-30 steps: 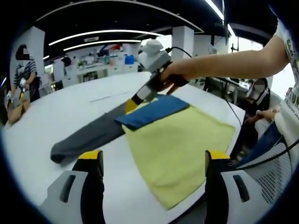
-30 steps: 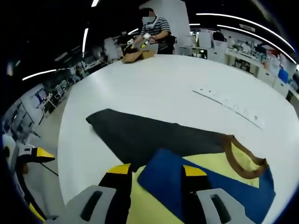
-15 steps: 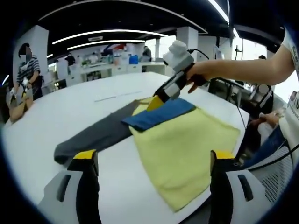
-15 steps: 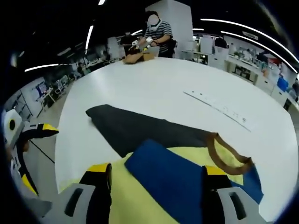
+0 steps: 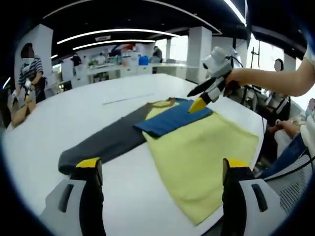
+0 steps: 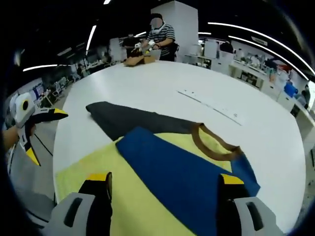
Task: Fold the garment on the visible template until the final outline fits inside the template.
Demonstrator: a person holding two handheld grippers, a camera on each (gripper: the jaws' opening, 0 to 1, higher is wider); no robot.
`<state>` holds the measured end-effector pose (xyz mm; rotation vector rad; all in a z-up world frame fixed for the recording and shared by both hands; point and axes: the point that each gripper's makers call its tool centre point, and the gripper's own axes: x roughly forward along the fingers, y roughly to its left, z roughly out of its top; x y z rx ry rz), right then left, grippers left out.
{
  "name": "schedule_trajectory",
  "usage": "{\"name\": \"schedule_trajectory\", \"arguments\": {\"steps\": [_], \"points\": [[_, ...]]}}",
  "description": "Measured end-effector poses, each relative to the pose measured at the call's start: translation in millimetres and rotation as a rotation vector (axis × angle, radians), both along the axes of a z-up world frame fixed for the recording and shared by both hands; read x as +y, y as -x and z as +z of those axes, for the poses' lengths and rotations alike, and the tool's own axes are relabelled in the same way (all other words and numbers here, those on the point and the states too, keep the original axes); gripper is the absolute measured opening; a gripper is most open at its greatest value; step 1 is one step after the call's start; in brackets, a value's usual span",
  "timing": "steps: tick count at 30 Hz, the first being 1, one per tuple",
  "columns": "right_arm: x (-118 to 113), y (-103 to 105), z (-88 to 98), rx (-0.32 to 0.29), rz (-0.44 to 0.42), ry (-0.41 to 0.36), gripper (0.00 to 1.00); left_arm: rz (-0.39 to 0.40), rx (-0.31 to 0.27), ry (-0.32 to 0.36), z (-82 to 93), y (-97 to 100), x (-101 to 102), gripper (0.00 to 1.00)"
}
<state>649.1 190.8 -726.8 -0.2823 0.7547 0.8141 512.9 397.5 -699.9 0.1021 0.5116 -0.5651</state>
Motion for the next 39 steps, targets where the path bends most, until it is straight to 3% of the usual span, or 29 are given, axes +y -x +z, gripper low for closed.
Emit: {"name": "schedule_trajectory", "arguments": {"steps": [13,20,28,39], "points": [[-64,18,-1.6,-0.031,-0.051,0.004,0.81,0.034,0.004,-0.002,4.0,-25.7,-5,0.87],[-89,20,-6.6,-0.071,-0.05,0.06,0.59,0.05,-0.024,-0.035,2.2,-44.2,-11,0.75],[-106,22,-16.1,-0.081,-0.055,0.084,0.46,0.048,-0.018,-0.048,-13.0,-67.7,-15,0.56],[-131,27,-39.1,-0.087,-0.044,0.188,0.26,0.044,0.003,-0.073,-32.7,-90.1,-24,0.39]]}}
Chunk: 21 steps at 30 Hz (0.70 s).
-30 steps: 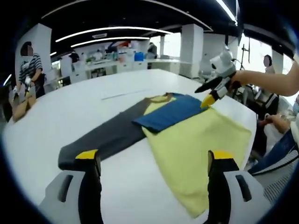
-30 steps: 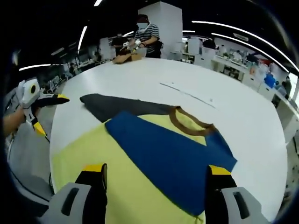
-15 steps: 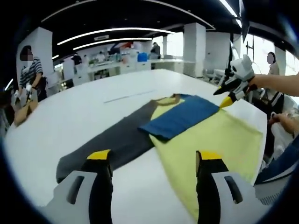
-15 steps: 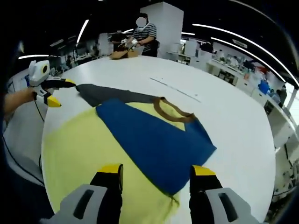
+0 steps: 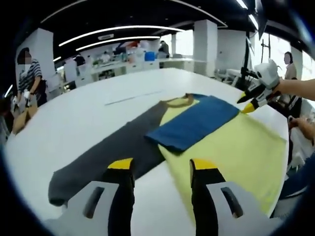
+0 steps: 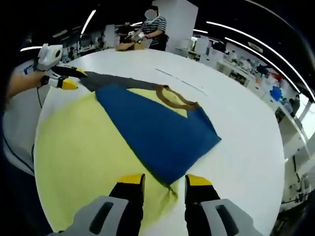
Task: Fold the garment on the visible template until the final outline fits inside the template.
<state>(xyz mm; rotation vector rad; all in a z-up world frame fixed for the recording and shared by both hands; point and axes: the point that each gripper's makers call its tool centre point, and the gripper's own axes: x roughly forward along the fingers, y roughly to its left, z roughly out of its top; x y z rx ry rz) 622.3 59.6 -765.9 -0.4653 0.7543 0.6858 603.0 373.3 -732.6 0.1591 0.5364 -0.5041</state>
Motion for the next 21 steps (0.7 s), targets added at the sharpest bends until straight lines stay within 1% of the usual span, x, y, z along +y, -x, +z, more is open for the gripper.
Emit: {"name": "schedule_trajectory", "arguments": {"steps": [1,3,5,7,11,14,17,21], "points": [[-3,0,-2.6,0.003,-0.004,0.014,0.24,0.0,0.002,0.0,-1.6,-1.3,-1,0.38],[-5,0,-4.4,0.006,-0.012,0.007,0.21,0.004,0.011,0.005,-6.0,-4.2,-4,0.36],[-6,0,-5.1,0.006,-0.018,0.008,0.19,0.011,0.028,0.02,-11.2,-6.8,-8,0.34],[-8,0,-7.0,0.0,-0.014,0.02,0.18,0.017,0.032,0.021,-15.2,-10.2,-11,0.31],[-9,1,-9.2,-0.005,-0.005,0.034,0.15,0.013,0.034,0.007,-20.2,-16.5,-16,0.28],[-9,-1,-10.5,-0.022,0.0,0.045,0.13,0.005,0.035,-0.015,-25.1,-22.7,-18,0.25],[-8,-4,-12.5,-0.033,0.007,0.056,0.11,-0.001,0.034,-0.024,-28.2,-27.4,-19,0.23],[-7,-6,-14.7,-0.041,0.011,0.073,0.07,-0.018,0.067,-0.056,-38.4,-29.2,-19,0.13]]}}
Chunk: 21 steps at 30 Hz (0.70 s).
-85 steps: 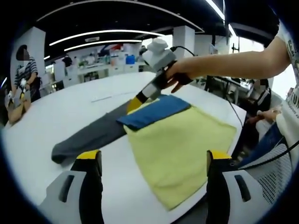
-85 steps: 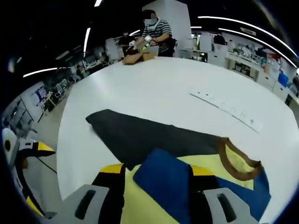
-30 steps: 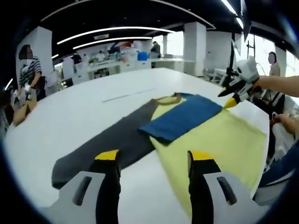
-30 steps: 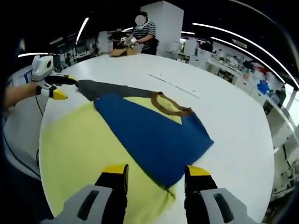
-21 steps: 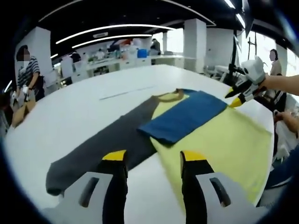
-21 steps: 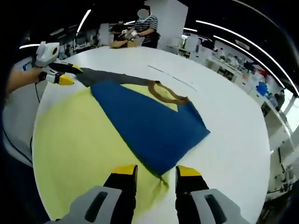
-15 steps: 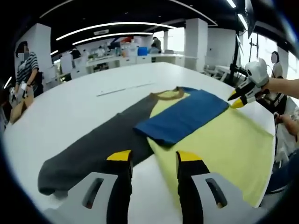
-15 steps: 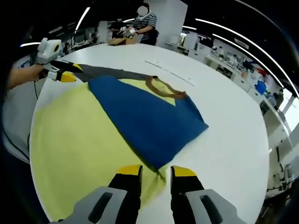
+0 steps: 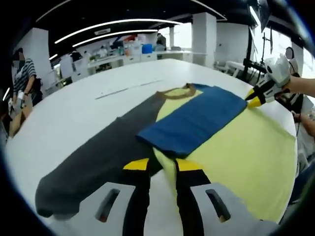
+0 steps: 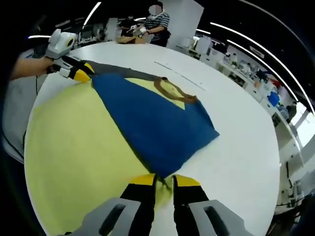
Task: Fold the garment on the visible template until the final outline fits inside the template.
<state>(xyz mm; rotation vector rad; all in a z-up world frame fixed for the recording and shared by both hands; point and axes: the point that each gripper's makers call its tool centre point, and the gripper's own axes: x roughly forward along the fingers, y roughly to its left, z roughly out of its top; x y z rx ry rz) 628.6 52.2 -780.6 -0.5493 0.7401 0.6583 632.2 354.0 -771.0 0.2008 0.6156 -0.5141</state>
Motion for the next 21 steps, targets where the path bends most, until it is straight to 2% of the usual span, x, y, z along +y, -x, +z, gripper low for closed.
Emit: {"name": "schedule_trajectory", "arguments": {"steps": [14,18,21], "points": [[-1.5,-2.2,-0.5,-0.015,0.003,0.024,0.0,0.022,0.02,0.009,-8.2,-7.2,-4.9,0.06],[-3.0,-2.9,-0.4,-0.022,0.007,0.034,0.0,0.032,0.016,-0.009,-7.7,-8.9,-5.2,0.0],[-4.0,-2.7,0.0,-0.022,0.004,0.033,0.0,0.029,0.017,-0.02,-8.3,-9.2,-5.1,0.0]]}}
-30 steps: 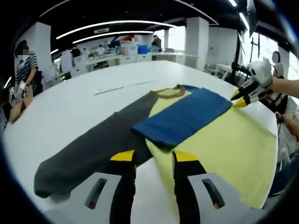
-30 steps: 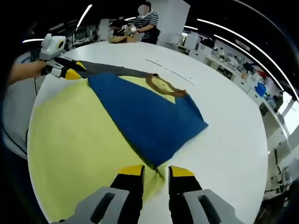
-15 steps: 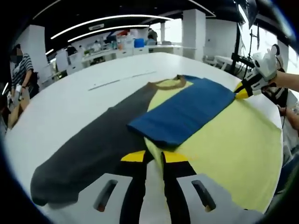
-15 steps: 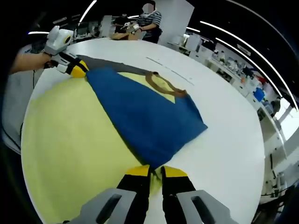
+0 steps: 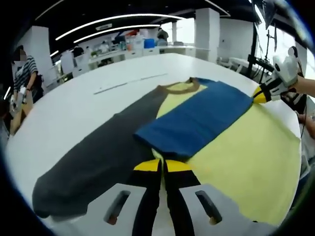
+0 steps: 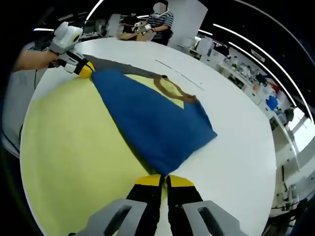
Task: Fold the garment on the visible template until the final outline fits inside the template.
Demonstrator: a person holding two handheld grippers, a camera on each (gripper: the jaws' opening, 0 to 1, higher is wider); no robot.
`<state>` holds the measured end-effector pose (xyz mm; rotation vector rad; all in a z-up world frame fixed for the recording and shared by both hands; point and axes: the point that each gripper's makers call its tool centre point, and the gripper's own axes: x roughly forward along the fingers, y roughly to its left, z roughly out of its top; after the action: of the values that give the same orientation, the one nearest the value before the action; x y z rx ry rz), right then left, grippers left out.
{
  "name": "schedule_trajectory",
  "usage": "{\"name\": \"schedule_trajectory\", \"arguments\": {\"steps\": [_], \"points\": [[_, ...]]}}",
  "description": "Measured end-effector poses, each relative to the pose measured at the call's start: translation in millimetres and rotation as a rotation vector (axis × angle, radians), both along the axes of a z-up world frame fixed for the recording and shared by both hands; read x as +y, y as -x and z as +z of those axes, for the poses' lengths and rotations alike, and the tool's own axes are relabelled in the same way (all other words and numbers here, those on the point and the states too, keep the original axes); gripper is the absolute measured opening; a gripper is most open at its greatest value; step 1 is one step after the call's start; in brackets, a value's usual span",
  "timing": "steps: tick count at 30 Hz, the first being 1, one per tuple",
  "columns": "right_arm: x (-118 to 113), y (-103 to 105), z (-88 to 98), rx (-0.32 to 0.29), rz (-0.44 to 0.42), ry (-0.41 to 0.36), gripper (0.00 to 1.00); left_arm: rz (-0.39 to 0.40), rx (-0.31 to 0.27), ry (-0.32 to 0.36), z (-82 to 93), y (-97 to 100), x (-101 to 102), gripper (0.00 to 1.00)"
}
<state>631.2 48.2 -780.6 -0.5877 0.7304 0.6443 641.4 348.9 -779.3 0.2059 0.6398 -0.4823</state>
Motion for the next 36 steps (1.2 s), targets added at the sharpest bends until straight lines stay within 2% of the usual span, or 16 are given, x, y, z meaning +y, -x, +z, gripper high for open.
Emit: {"name": "schedule_trajectory", "arguments": {"steps": [14,19,36], "points": [[-10,1,-3.4,0.01,-0.006,0.016,0.0,0.016,-0.007,-0.019,0.2,-0.1,1,0.0],[-17,0,-4.9,0.023,-0.046,0.01,0.0,0.027,-0.005,-0.015,-0.2,-0.6,2,0.0],[-20,1,-5.8,0.028,-0.044,0.014,0.0,0.033,0.001,-0.011,0.3,1.0,3,0.0]]}}
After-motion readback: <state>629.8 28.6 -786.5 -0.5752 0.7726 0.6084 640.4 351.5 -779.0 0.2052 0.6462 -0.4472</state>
